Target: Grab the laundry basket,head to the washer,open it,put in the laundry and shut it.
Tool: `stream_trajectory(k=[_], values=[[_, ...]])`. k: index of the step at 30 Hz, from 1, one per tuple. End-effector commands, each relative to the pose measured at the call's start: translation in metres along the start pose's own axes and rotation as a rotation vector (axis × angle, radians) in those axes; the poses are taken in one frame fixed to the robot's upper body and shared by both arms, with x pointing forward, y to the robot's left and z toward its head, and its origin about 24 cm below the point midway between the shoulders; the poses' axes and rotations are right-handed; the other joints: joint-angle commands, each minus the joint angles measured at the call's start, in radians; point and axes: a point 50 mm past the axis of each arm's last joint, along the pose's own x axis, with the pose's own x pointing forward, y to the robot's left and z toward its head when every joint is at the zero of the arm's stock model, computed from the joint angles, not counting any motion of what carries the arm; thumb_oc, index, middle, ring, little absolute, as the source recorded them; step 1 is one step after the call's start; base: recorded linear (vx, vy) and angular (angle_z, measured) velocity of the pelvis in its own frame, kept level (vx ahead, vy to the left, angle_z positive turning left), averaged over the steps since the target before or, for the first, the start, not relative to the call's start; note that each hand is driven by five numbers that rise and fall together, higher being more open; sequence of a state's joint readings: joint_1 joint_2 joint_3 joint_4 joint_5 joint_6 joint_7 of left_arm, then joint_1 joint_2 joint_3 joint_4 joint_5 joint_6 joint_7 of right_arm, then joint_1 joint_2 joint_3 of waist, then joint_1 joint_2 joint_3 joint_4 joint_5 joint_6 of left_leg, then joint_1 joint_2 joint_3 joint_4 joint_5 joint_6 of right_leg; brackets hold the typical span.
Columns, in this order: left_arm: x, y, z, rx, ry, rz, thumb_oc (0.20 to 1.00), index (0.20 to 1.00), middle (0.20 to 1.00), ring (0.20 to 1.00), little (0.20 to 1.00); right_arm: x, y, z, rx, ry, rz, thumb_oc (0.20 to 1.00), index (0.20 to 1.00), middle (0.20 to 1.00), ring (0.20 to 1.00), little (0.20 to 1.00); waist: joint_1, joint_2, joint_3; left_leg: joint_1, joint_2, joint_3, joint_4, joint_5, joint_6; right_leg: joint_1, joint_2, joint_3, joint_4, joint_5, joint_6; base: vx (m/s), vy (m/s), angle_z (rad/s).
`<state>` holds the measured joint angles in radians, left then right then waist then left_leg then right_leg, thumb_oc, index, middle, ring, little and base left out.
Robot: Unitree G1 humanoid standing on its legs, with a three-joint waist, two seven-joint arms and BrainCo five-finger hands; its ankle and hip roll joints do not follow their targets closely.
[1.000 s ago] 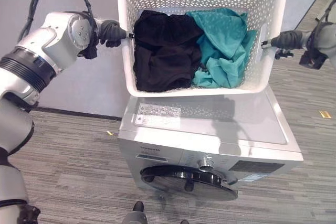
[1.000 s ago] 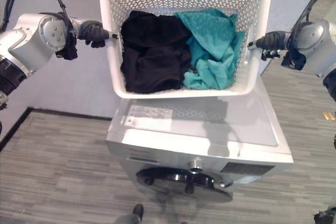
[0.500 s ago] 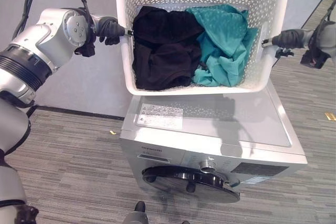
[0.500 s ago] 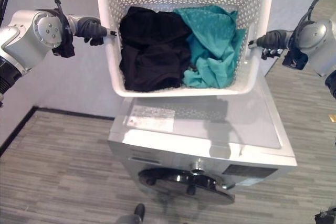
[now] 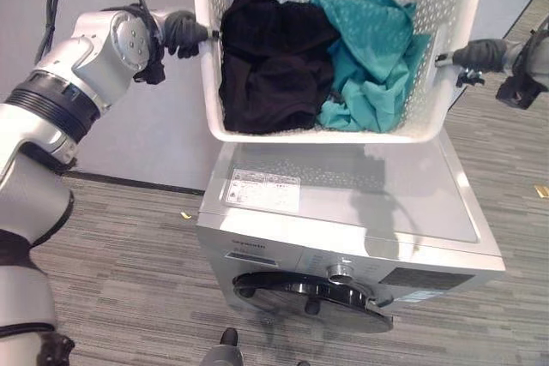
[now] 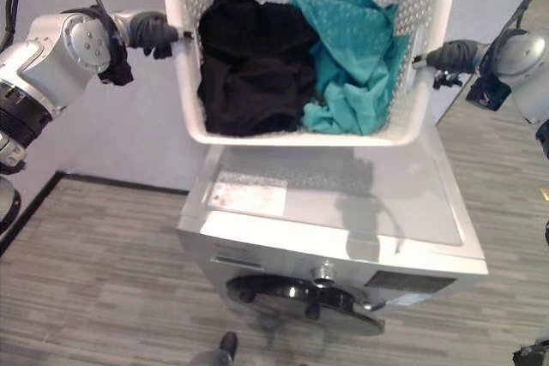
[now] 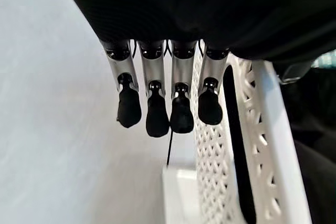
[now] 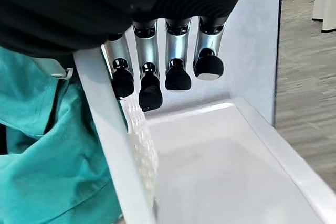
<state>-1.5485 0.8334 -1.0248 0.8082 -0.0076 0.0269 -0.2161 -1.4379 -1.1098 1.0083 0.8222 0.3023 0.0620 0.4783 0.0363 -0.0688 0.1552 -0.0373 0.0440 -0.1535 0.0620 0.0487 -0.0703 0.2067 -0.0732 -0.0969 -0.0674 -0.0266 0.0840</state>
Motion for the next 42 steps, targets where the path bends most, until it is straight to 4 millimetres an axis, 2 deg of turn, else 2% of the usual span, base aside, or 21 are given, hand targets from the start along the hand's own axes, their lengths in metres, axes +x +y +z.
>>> stream_trajectory(k=[1,5,7,9,11,14,18,25,27,29,30,42], values=[[0.001,0.03,-0.006,-0.125,0.05,0.379,0.2,0.2,0.2,0.2,0.2,-0.004,-0.021,-0.006,0.171,-0.069,-0.309,0.2,0.2,0.2,0.2,0.2,0.034,0.026,-0.135,0.113,0.117,0.043,-0.054,-0.1,-0.016,-0.083,-0.045,-0.077,0.06,-0.018,0.058,-0.04,-0.003,0.0],[0.0,0.03,0.002,-0.262,0.016,0.573,0.2,0.2,0.2,0.2,0.2,0.01,-0.007,0.0,0.394,-0.147,-0.431,0.2,0.2,0.2,0.2,0.2,0.026,0.022,-0.127,0.103,0.11,0.039,-0.05,-0.095,-0.009,-0.098,-0.045,-0.066,0.067,-0.017,0.051,-0.02,-0.003,-0.03],[-0.005,0.03,0.002,-0.304,0.007,0.645,0.2,0.2,0.2,0.2,0.2,0.015,0.001,0.011,0.482,-0.213,-0.452,0.2,0.2,0.2,0.2,0.2,0.021,0.021,-0.121,0.103,0.109,0.038,-0.049,-0.099,-0.005,-0.102,-0.043,-0.058,0.071,-0.019,0.047,-0.01,-0.009,-0.04],[-0.013,0.03,-0.001,-0.303,0.004,0.741,0.2,0.2,0.2,0.2,0.2,0.02,0.017,0.023,0.577,-0.303,-0.457,0.2,0.2,0.2,0.2,0.2,0.015,0.022,-0.116,0.103,0.108,0.04,-0.047,-0.102,-0.003,-0.106,-0.041,-0.051,0.075,-0.021,0.043,0.0,0.0,0.0],[-0.02,0.025,-0.001,-0.322,-0.021,0.793,0.2,0.2,0.2,0.2,0.2,0.021,0.033,0.032,0.664,-0.383,-0.447,0.2,0.2,0.2,0.2,0.2,0.013,0.02,-0.109,0.099,0.104,0.039,-0.043,-0.101,0.001,-0.113,-0.041,-0.046,0.08,-0.02,0.039,0.0,0.0,0.0],[-0.034,0.005,-0.004,-0.314,-0.043,0.843,0.2,0.2,0.2,0.2,0.2,0.013,0.064,0.041,0.814,-0.519,-0.423,0.2,0.2,0.2,0.2,0.2,0.011,0.02,-0.102,0.102,0.1,0.037,-0.041,-0.107,0.006,-0.117,-0.039,-0.041,0.089,-0.023,0.035,0.0,-0.002,-0.07],[-0.043,-0.005,-0.003,-0.299,-0.056,0.856,0.2,0.2,0.2,0.2,0.2,0.006,0.081,0.039,0.884,-0.557,-0.412,0.2,0.2,0.2,0.2,0.2,0.012,0.018,-0.105,0.103,0.099,0.035,-0.042,-0.107,0.009,-0.118,-0.039,-0.039,0.09,-0.023,0.034,0.01,-0.004,-0.04],[-0.064,-0.015,-0.004,-0.254,-0.087,0.858,0.2,0.2,0.2,0.2,0.2,-0.012,0.102,0.032,1.041,-0.63,-0.373,0.2,0.2,0.2,0.2,0.2,0.022,0.015,-0.098,0.104,0.097,0.034,-0.043,-0.107,0.012,-0.12,-0.037,-0.036,0.09,-0.02,0.03,0.0,-0.007,-0.03],[-0.074,-0.023,-0.011,-0.268,-0.078,0.855,0.2,0.2,0.2,0.2,0.2,-0.024,0.11,0.03,1.132,-0.694,-0.354,0.2,0.2,0.2,0.2,0.2,0.025,0.013,-0.095,0.106,0.099,0.035,-0.045,-0.107,0.012,-0.119,-0.036,-0.037,0.087,-0.019,0.028,0.0,0.0,0.0],[-0.078,-0.026,-0.013,-0.272,-0.077,0.848,0.2,0.2,0.2,0.2,0.2,-0.028,0.112,0.028,1.139,-0.701,-0.353,0.2,0.2,0.2,0.2,0.2,0.025,0.013,-0.097,0.107,0.099,0.036,-0.046,-0.107,0.012,-0.118,-0.036,-0.037,0.086,-0.018,0.028,0.0,-0.004,-0.02],[-0.086,-0.031,-0.015,-0.279,-0.087,0.828,0.2,0.2,0.2,0.2,0.2,-0.04,0.114,0.024,1.169,-0.731,-0.371,0.2,0.2,0.2,0.2,0.2,0.025,0.015,-0.095,0.109,0.099,0.037,-0.048,-0.107,0.013,-0.118,-0.036,-0.038,0.084,-0.017,0.027,0.0,0.0,0.0],[-0.109,-0.031,-0.021,-0.348,-0.133,0.792,0.2,0.2,0.2,0.2,0.2,-0.051,0.118,0.018,1.075,-0.679,-0.396,0.2,0.2,0.2,0.2,0.2,0.039,0.022,-0.092,0.112,0.099,0.037,-0.052,-0.103,0.014,-0.113,-0.034,-0.038,0.069,-0.009,0.025,0.0,0.0,0.0]])
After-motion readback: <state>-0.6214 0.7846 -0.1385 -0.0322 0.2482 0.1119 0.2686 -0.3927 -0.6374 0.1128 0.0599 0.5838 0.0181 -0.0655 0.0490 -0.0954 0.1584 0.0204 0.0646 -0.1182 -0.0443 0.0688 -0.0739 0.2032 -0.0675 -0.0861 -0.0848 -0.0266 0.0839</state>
